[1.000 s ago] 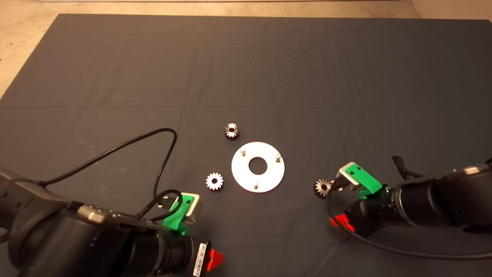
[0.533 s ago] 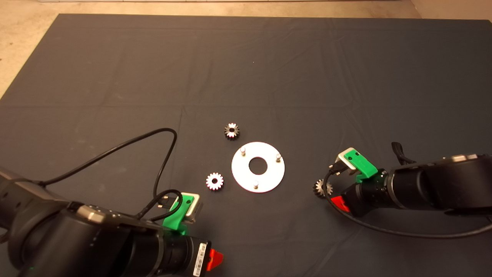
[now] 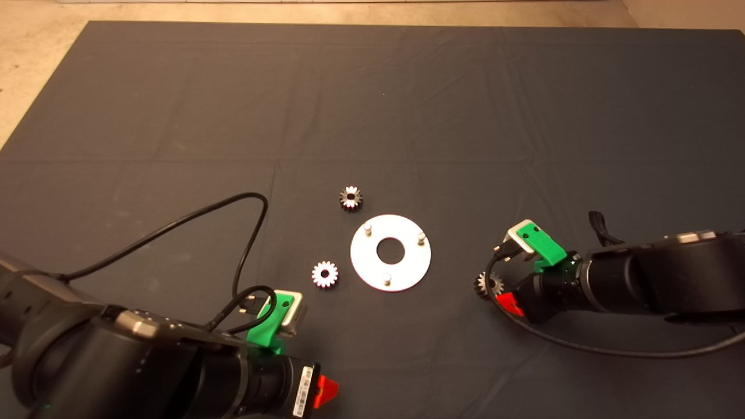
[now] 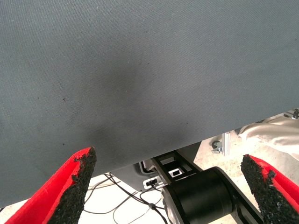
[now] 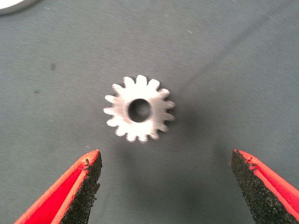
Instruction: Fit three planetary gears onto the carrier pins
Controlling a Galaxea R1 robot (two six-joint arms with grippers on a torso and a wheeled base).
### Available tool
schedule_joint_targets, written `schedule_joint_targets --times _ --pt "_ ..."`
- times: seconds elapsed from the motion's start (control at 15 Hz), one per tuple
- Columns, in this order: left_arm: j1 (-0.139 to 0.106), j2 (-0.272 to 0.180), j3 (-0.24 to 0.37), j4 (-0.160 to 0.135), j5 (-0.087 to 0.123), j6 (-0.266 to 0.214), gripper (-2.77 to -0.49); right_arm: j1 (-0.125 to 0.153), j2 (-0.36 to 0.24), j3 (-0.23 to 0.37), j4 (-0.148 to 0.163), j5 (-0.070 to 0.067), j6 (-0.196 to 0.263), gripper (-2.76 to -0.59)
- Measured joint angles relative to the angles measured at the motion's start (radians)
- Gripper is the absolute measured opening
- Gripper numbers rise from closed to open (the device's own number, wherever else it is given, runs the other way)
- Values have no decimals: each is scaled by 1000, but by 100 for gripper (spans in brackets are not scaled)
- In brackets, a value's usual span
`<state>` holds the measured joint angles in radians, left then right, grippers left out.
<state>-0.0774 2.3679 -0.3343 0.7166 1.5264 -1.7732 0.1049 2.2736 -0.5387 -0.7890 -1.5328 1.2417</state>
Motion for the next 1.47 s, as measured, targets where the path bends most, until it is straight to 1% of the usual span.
schedule_joint_targets --times 0.4,0.47,0.73,0.87,1.27,1.47 --pt "0 0 0 7 0 0 -104 0 54 0 -3 0 0 -131" --pt "0 0 0 7 0 0 -104 0 59 -1 -4 2 0 -131" --pt "0 0 0 7 0 0 -104 -3 76 -26 -5 1 -1 -131" --pt "0 0 0 8 0 0 -104 -3 84 -42 -8 2 -8 -131" --pt "0 0 0 10 0 0 -104 -4 90 -69 -16 1 -34 -131" --pt "0 -3 0 11 0 0 -104 -14 89 -70 -16 2 -38 -131"
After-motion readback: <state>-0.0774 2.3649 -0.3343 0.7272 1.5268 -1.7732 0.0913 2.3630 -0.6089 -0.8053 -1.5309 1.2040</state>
